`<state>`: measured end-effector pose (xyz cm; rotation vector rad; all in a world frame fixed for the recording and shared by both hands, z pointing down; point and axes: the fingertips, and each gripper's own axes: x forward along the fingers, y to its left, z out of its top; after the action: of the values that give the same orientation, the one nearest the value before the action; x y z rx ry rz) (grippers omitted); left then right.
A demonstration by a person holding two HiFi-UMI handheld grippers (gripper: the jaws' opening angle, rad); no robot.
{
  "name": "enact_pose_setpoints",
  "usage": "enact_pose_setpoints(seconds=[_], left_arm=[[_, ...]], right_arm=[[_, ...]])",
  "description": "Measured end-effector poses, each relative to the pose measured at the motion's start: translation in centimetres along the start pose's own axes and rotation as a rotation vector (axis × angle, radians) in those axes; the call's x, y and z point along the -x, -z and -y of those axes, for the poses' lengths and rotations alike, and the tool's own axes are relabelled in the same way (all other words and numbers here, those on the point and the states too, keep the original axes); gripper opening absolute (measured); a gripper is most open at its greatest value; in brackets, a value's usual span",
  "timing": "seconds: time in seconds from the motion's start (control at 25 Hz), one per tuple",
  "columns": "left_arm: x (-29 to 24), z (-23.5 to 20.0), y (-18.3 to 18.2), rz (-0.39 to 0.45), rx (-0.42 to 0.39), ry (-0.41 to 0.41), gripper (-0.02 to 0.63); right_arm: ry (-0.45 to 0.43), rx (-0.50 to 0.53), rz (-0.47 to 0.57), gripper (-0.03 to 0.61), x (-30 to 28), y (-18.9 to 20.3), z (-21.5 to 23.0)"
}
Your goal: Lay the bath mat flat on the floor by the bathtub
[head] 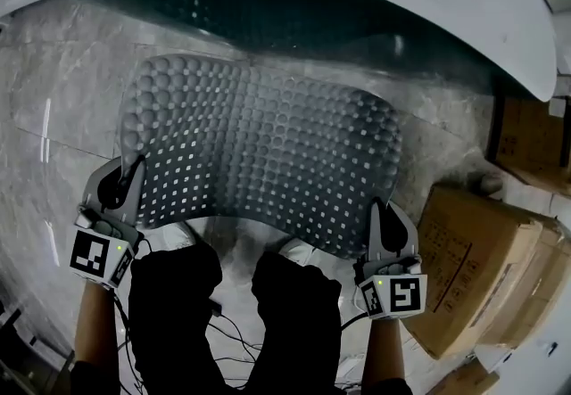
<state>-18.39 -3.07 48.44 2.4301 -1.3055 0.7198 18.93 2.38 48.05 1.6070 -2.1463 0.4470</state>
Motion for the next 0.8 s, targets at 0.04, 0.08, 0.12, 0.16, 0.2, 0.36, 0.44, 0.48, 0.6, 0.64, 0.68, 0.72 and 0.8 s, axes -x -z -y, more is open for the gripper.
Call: enact_pose_setpoints(seconds=[0.04,0.08,0.12,0.16,0.2,0.36,0.44,0.48,0.6,0.64,0.68,0.72,0.8], left_arm=[[1.7,0.1,-1.6,0.005,-0.008,-0.002,0.014],[2.7,0.0,-2.4,0.010,-0.012,-0.002,0.014],[3.2,-0.1,-2.7,0.014,-0.014,-0.002,0.014],[3.3,-0.2,-2.7,0.018,-0.015,-0.002,0.014],[3.3,-0.3,-2.6,0.020,-0.015,-0.002,0.014],[2.9,-0.4,-2.2,0.018,-0.024,-0.009,0.014],[2.7,-0.7,-1.5,0.012,-0.031,-0.018,0.015],[2.6,-0.7,-1.2,0.011,-0.040,-0.015,0.014],[2.0,-0.9,-0.8,0.048,-0.059,-0.005,0.014],[1.8,-1.1,-0.5,0.057,-0.064,-0.010,0.014],[1.6,-1.4,0.1,0.048,-0.069,-0.016,0.015],[1.5,-1.7,1.1,0.027,-0.073,-0.020,0.015],[0.9,-2.1,2.3,0.025,-0.075,-0.022,0.014]], right_arm=[[-0.006,0.005,0.007,0.054,1.4,-1.6,-0.4],[-0.011,0.009,0.014,0.054,2.2,-2.6,-0.8],[-0.016,0.010,0.020,0.054,2.5,-3.1,-1.2],[-0.019,0.008,0.026,0.054,2.5,-3.2,-1.4],[-0.022,0.006,0.032,0.054,2.4,-3.2,-1.6],[-0.036,-0.006,0.051,0.054,1.9,-2.4,-1.7],[-0.042,-0.013,0.052,0.054,1.6,-1.7,-1.6],[-0.046,-0.010,0.053,0.054,1.4,-1.2,-1.6],[-0.059,0.007,0.050,0.055,1.0,0.1,-1.2],[-0.057,0.001,0.044,0.055,0.8,0.7,-1.1],[-0.052,-0.009,0.040,0.055,0.5,1.2,-1.1],[-0.047,-0.015,0.044,0.055,0.1,1.6,-1.1],[-0.045,-0.020,0.067,0.055,-0.6,2.3,-1.4]])
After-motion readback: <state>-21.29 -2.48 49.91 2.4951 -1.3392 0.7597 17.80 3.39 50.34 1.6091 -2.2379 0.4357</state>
